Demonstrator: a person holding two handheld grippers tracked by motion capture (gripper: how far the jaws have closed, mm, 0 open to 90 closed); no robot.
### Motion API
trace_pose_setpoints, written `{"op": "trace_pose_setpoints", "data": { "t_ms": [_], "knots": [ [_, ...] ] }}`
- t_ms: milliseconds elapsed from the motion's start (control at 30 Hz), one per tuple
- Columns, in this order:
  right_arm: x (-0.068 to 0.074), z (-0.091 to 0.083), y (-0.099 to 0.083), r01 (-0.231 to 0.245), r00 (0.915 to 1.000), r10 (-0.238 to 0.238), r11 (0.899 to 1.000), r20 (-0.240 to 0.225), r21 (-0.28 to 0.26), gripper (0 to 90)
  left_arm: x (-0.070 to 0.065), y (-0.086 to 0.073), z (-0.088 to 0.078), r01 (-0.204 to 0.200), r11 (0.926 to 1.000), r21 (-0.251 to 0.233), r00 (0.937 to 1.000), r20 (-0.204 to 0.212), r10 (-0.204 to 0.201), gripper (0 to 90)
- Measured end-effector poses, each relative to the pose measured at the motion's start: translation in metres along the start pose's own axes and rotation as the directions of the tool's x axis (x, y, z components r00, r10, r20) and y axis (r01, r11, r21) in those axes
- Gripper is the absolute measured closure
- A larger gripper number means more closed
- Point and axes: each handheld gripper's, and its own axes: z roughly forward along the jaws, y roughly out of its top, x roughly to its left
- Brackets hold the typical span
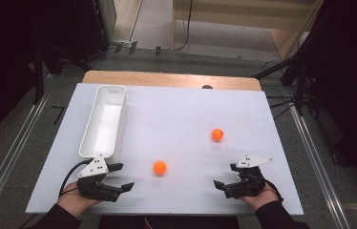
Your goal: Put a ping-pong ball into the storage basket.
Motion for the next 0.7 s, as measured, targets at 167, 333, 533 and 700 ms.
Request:
{"op": "trace_pose_setpoints", "data": {
  "t_ms": [167,333,533,700],
  "knots": [
    [0.0,-0.0001,0.0,0.004,1.0,-0.004,1.0,0.001,0.004,5.1,-0.0002,0.0002,-0.0001,0.001,1.0,0.0,1.0,-0.002,-0.001,20.7],
    [-0.0003,-0.0001,-0.0005,0.008,1.0,-0.008,1.0,-0.003,0.003,5.0,-0.0006,0.0003,0.0005,-0.001,1.0,0.002,1.0,-0.001,0.001,20.7],
    [0.0008,0.0014,-0.0001,0.006,1.0,-0.006,1.0,-0.007,0.013,5.1,-0.0004,0.0003,0.001,-0.002,1.0,0.004,1.0,0.001,0.002,20.8],
    [0.0002,0.0013,-0.0002,0.005,0.9999,-0.004,1.0,-0.013,0.013,5.0,-0.0003,0.0003,0.0011,0.0,1.0,0.006,1.0,0.0,0.0,20.8]
  ]
}}
